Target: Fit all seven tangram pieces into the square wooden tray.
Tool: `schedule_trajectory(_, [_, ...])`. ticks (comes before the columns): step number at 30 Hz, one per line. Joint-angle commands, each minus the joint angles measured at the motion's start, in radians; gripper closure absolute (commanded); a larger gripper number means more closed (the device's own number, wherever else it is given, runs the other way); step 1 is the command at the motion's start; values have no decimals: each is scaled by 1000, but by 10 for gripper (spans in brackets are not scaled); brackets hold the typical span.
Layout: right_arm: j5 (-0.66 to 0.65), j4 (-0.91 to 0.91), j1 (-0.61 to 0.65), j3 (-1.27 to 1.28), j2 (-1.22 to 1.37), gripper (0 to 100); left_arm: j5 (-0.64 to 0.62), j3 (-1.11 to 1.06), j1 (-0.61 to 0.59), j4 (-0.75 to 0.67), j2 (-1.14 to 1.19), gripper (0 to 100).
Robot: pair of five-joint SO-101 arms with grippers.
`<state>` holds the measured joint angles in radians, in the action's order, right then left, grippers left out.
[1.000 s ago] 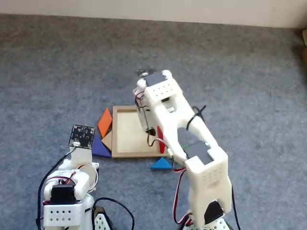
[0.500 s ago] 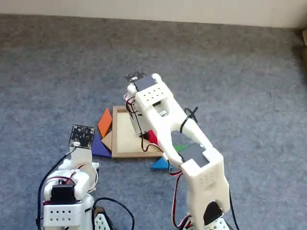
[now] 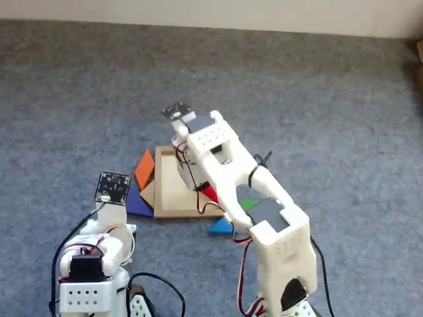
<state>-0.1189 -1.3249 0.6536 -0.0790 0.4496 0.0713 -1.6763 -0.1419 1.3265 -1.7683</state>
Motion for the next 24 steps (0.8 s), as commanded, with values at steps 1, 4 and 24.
schedule_trajectory(1, [-14, 62, -58, 50, -61, 992, -5, -19, 18, 6, -51, 995])
schedule_trajectory(4, [-14, 64, -122, 54, -61, 992, -5, -19, 18, 6, -51, 995])
schedule_trajectory(24, [-12, 51, -226, 231, -522, 993, -5, -19, 18, 6, -51, 995])
